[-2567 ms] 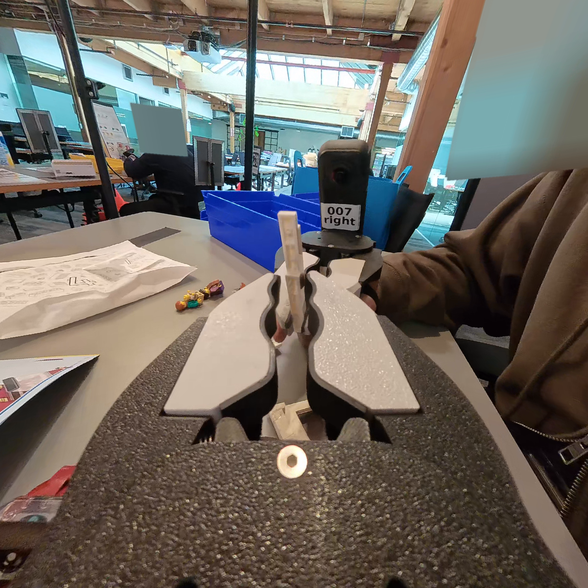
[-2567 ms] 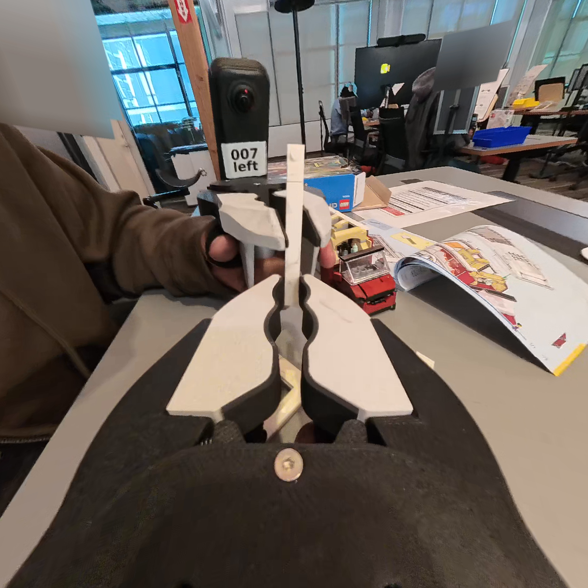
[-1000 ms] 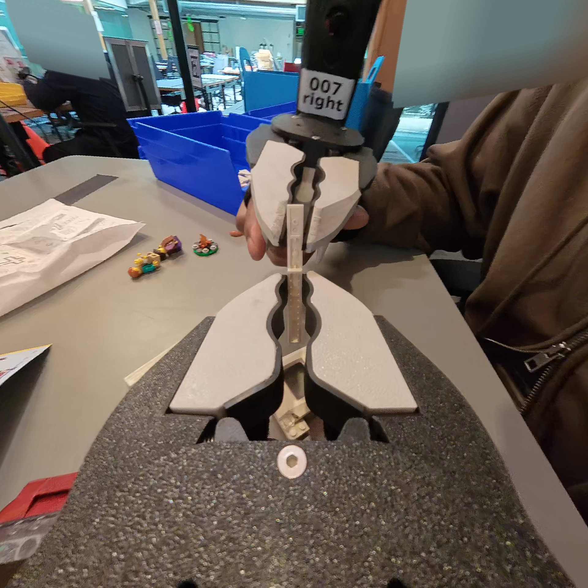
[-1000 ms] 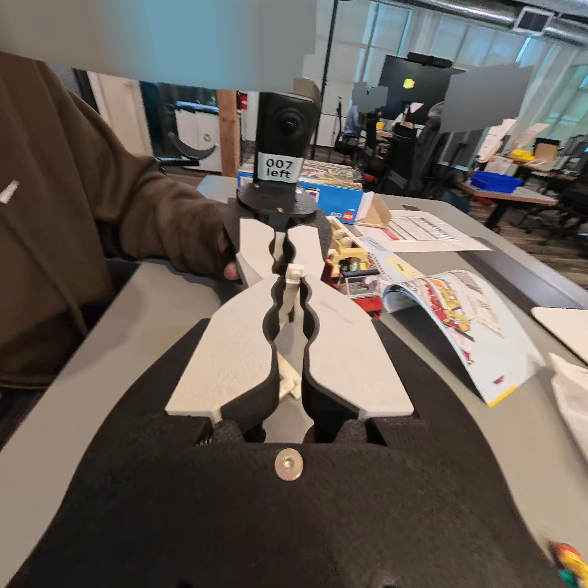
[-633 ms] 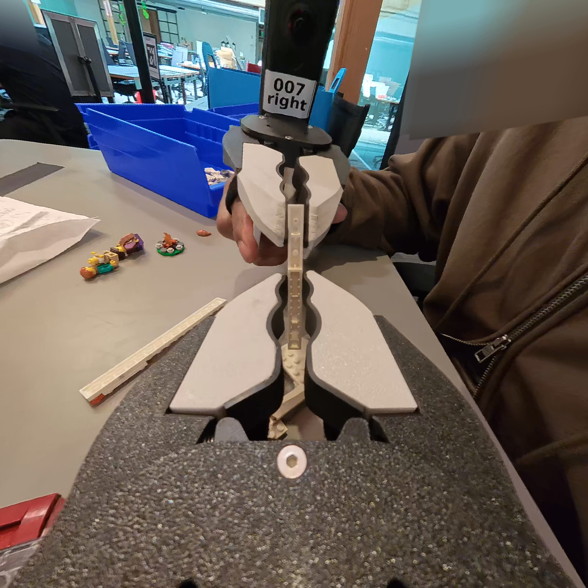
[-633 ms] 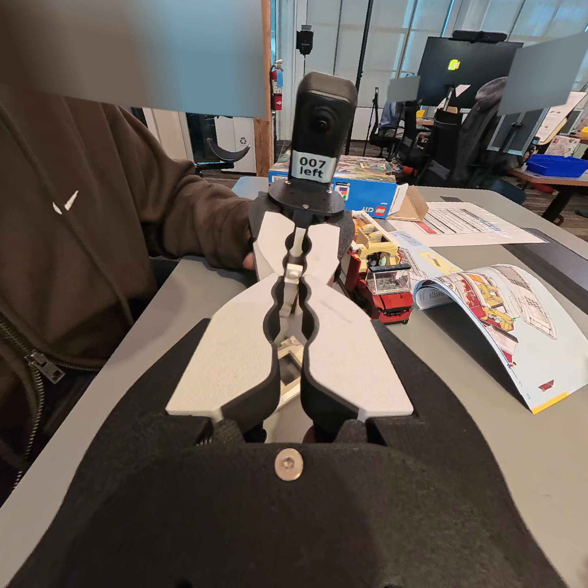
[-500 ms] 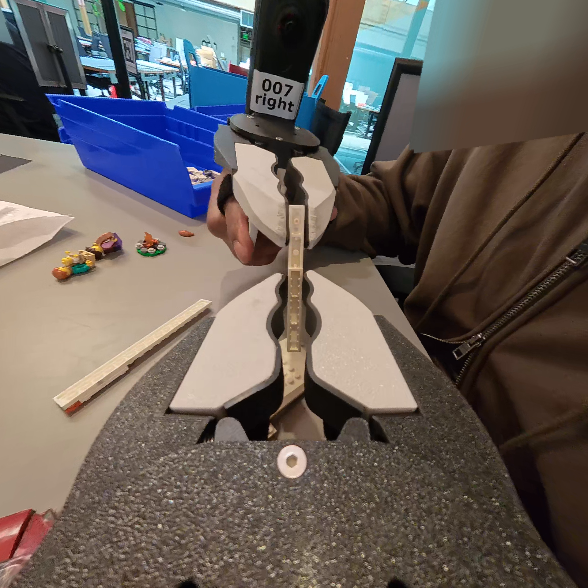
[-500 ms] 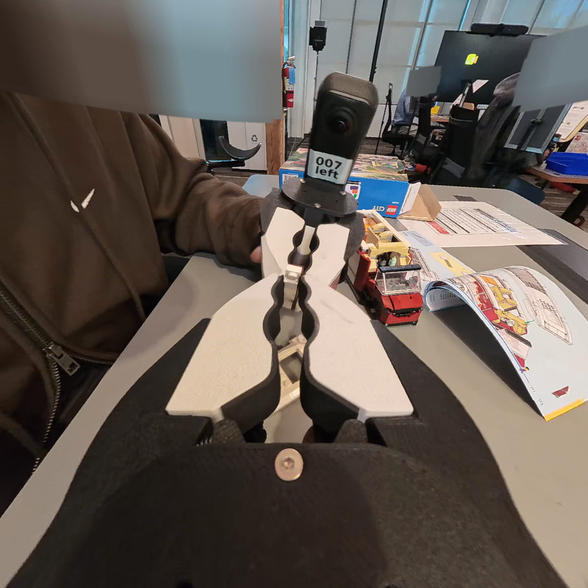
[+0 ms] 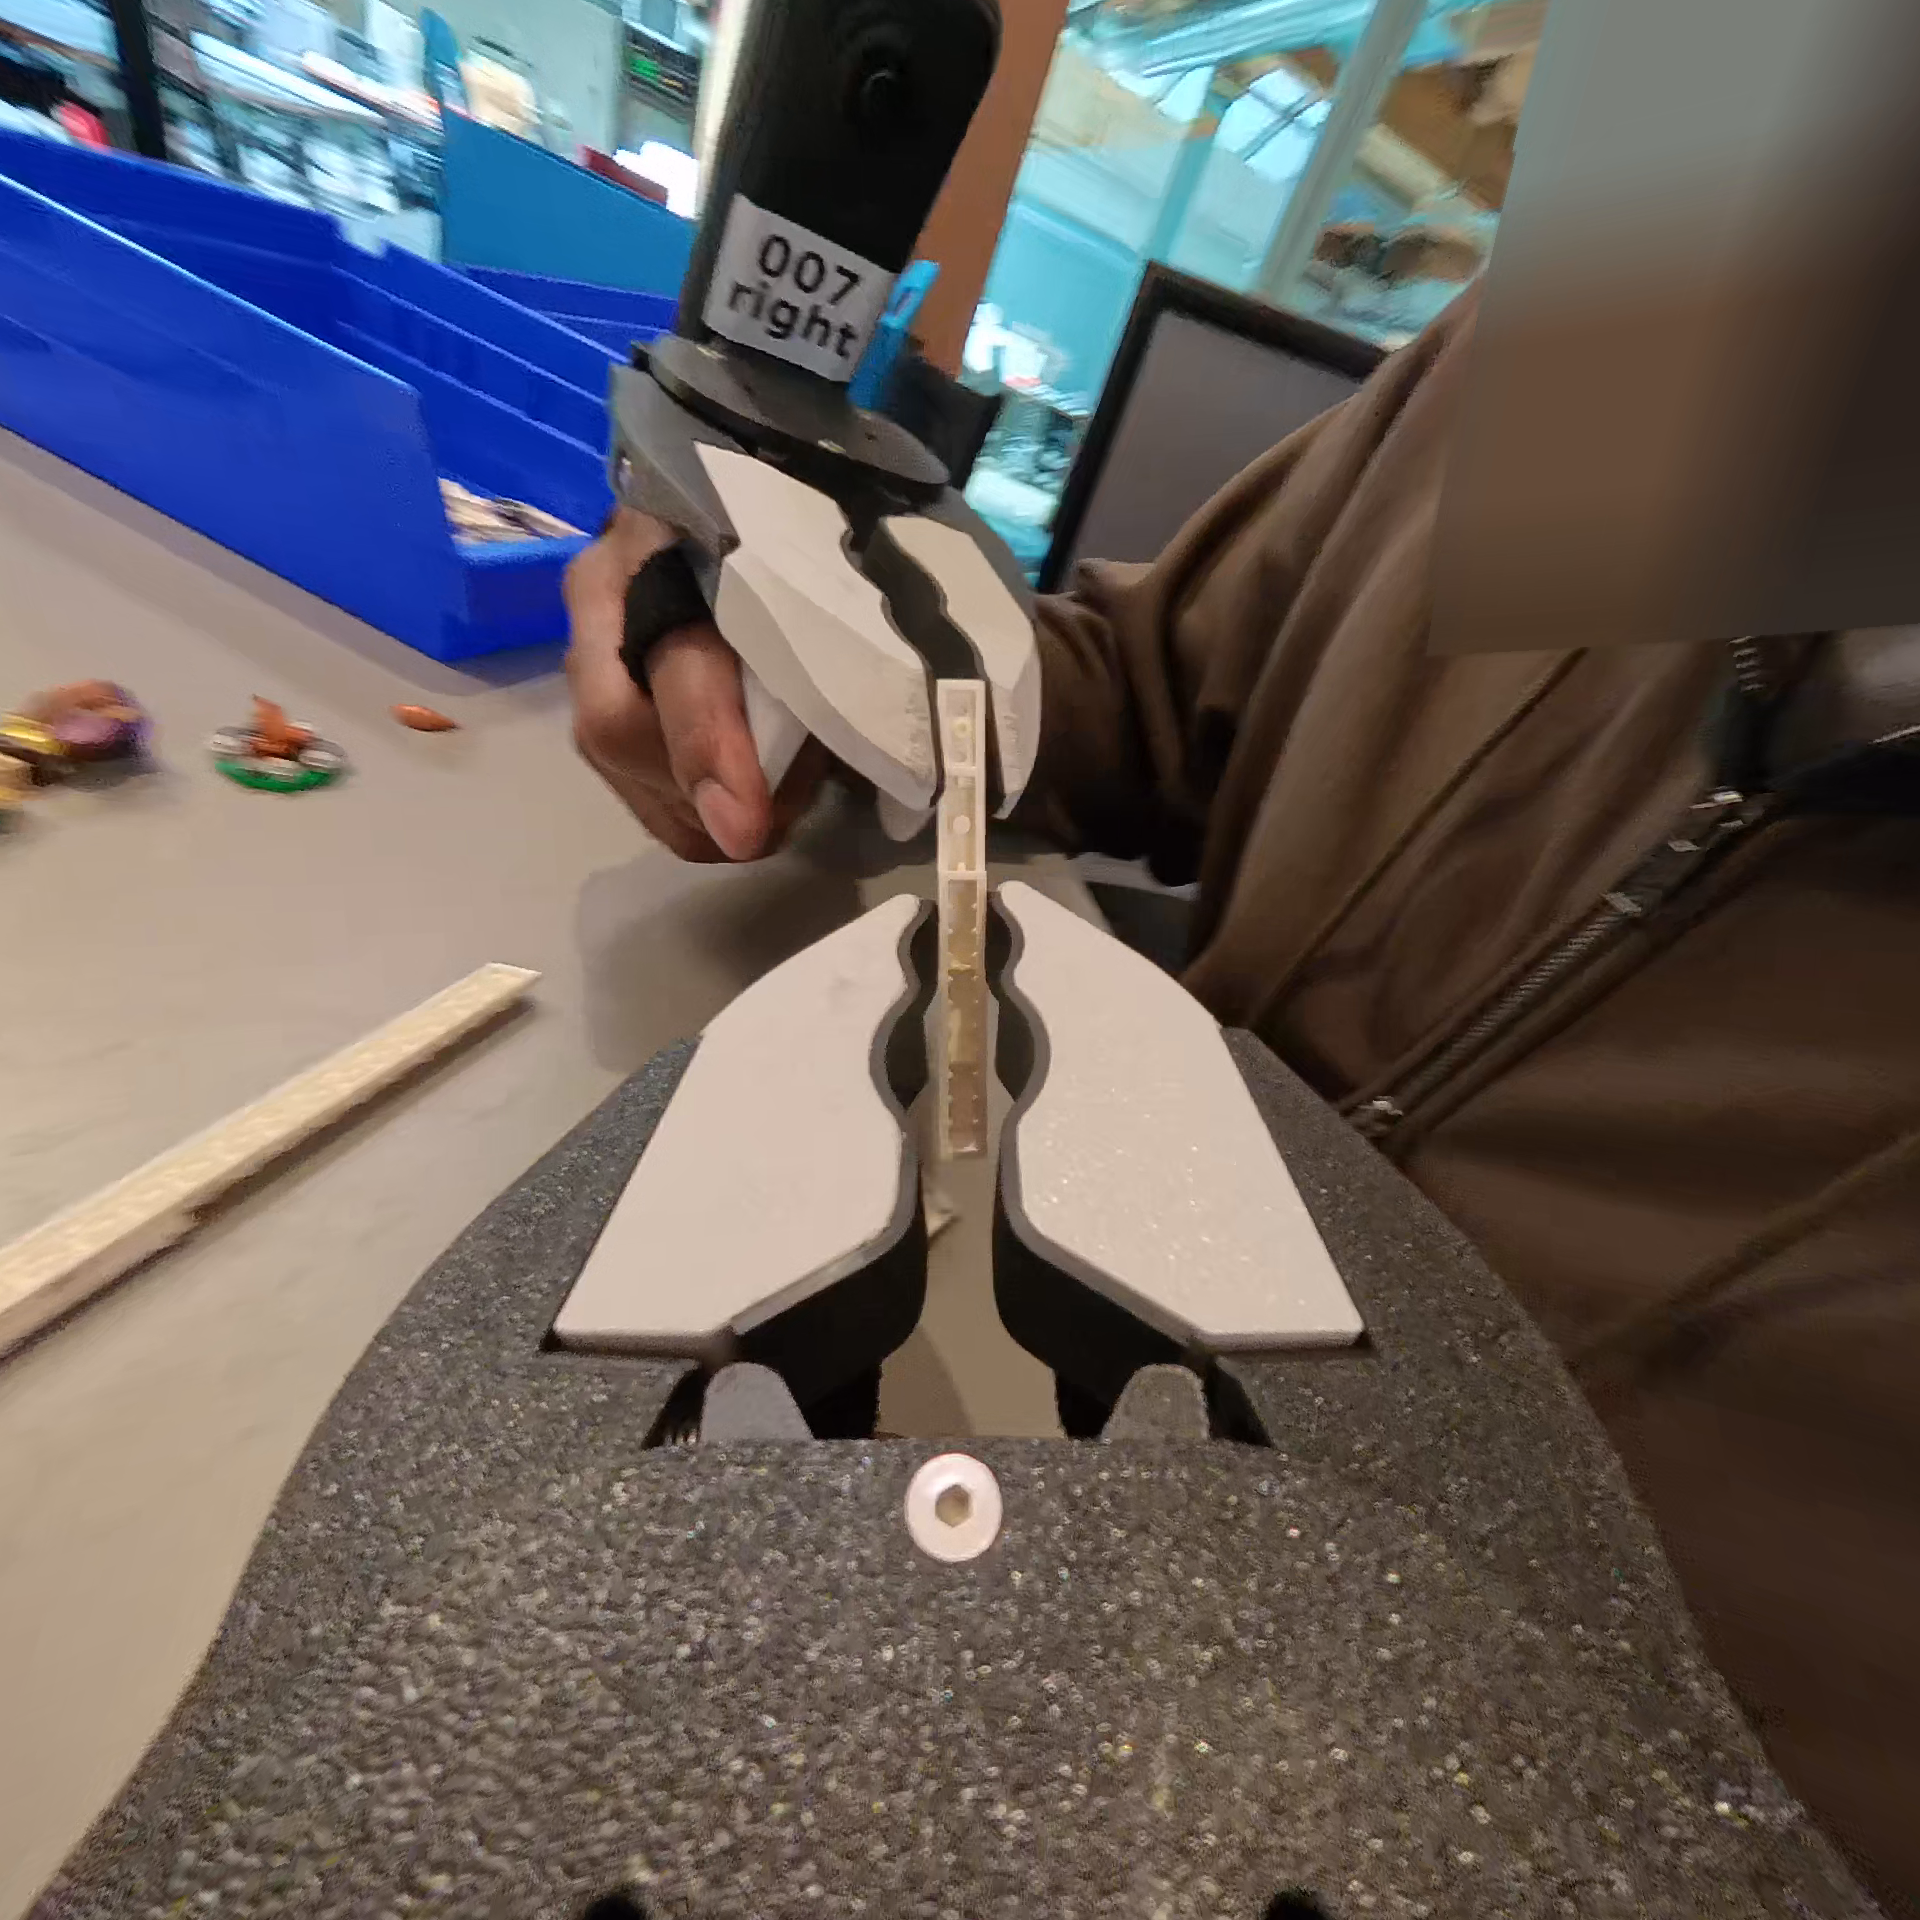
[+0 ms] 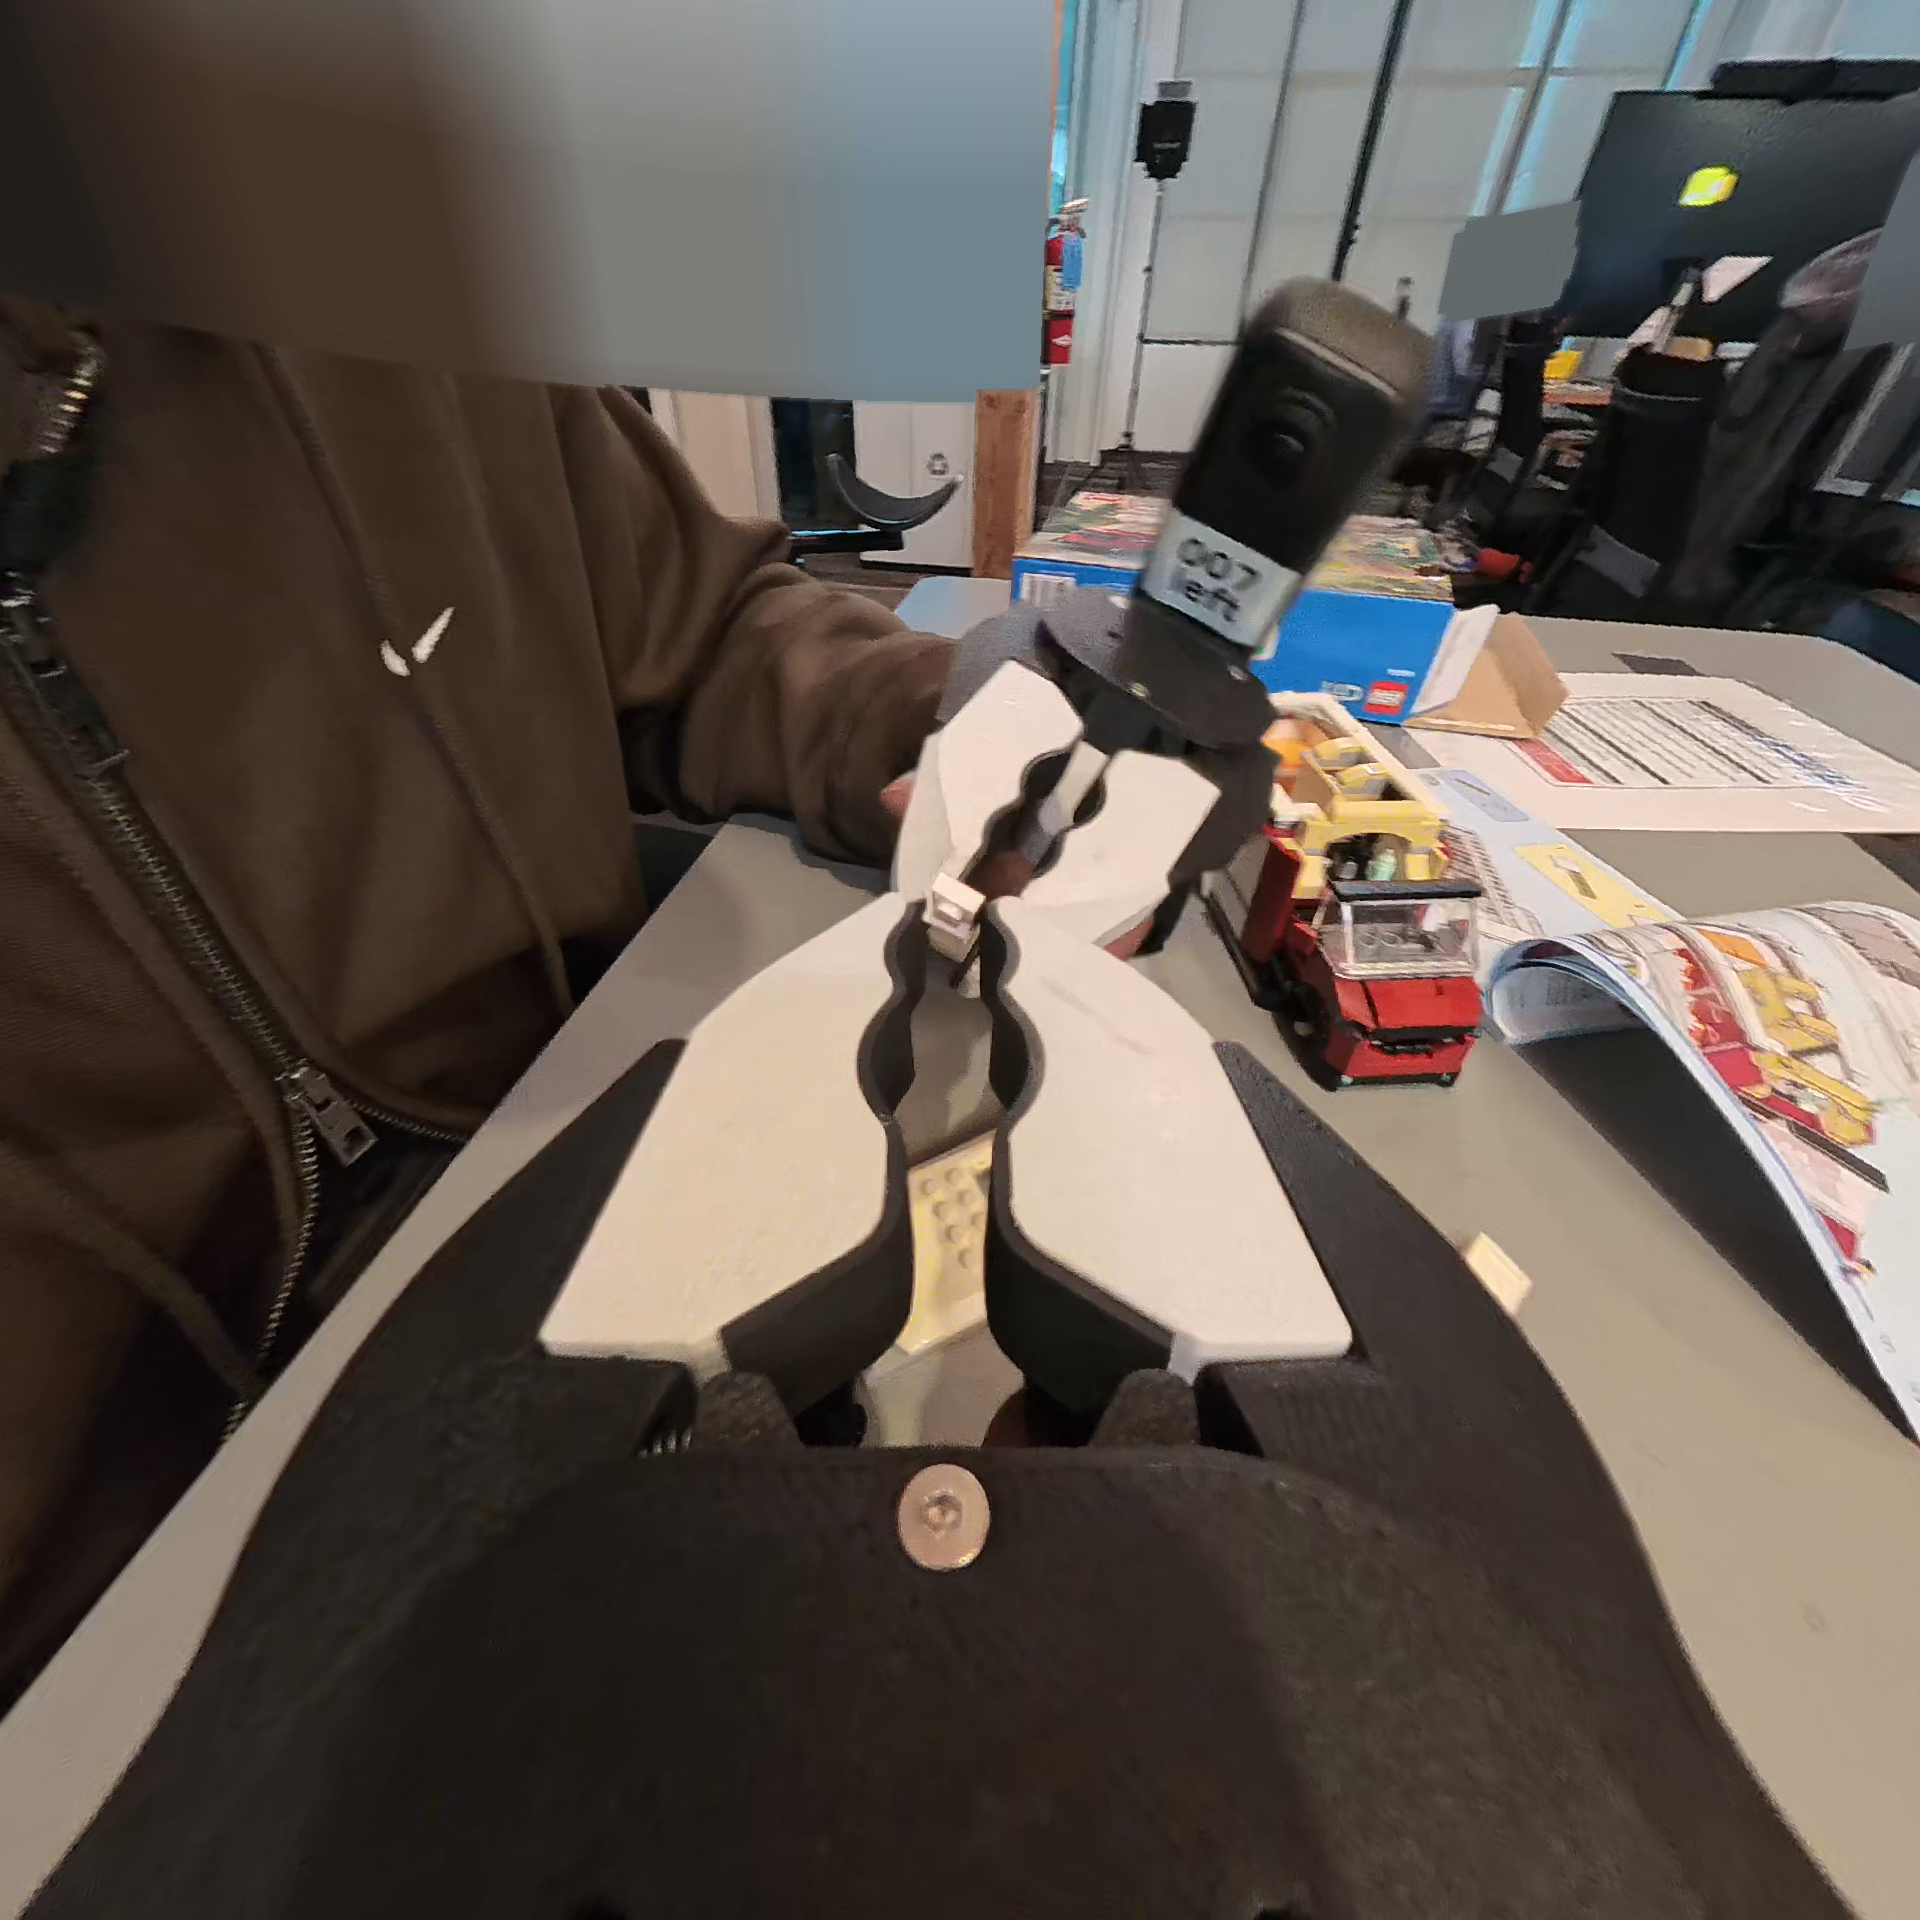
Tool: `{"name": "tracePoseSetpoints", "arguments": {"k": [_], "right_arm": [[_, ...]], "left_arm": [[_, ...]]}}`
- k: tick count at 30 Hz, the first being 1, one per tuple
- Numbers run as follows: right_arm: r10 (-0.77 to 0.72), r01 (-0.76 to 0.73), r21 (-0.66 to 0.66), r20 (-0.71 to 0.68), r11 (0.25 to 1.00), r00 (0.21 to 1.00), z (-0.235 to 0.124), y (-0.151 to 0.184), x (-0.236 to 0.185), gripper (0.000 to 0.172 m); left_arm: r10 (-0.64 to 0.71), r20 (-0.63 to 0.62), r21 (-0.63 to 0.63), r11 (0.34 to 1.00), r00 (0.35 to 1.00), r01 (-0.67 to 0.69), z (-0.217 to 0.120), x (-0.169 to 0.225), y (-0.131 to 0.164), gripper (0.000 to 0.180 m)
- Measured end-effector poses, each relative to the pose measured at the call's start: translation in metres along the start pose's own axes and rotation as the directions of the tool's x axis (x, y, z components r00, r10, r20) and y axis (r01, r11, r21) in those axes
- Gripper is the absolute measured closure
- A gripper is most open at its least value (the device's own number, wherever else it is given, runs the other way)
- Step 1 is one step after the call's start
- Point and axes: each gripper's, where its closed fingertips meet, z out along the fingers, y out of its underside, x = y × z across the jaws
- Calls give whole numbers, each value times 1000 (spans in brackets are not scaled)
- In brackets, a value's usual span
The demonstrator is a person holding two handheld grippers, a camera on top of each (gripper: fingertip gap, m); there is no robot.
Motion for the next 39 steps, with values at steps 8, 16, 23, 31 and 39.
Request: {"name": "tracePoseSetpoints", "arguments": {"k": [8,16,23,31,39], "right_arm": [[4,-10,-53,-100,999,995,-6,12,17,161],[16,-22,-50,-112,998,994,-7,10,18,163],[-2,-3,-63,-88,998,996,-6,11,14,164],[2,-3,-75,-12,997,1000,-5,12,3,164],[10,-9,-33,40,999,999,-7,9,-3,164]], "left_arm": [[205,218,-67,979,954,-195,-6,-18,-6,172],[250,255,-122,967,934,-225,-5,-24,1,172],[234,220,-133,969,947,-208,-4,-19,3,172],[-46,38,-44,998,998,48,1,-7,6,172],[-209,-95,17,977,973,211,3,2,2,172]]}}
